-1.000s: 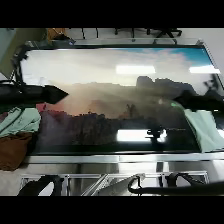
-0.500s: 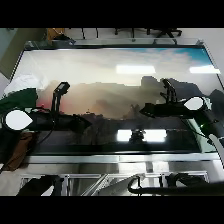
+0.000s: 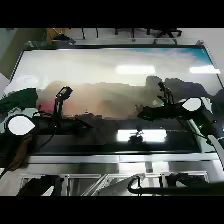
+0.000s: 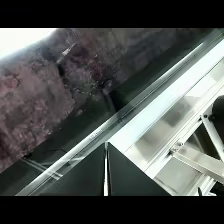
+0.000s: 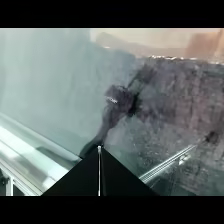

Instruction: Fold the shirts.

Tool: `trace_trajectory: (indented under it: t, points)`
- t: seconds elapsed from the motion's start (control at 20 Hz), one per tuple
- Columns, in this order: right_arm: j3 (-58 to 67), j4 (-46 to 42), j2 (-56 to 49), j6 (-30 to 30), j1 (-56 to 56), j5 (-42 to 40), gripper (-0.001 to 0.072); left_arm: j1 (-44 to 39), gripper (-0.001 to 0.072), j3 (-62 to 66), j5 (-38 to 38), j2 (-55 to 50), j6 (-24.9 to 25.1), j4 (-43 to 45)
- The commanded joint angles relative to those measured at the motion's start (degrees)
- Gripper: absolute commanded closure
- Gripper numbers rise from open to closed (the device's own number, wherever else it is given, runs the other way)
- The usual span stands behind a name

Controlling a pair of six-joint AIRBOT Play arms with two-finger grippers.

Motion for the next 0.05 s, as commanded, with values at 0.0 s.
trace_trajectory:
  t: [0.0]
  points:
    - [0.0, 0.0, 0.0, 0.0, 0.1, 0.5, 0.0691, 0.0, 0.0693, -0.1, 0.1, 0.1, 0.0, 0.0]
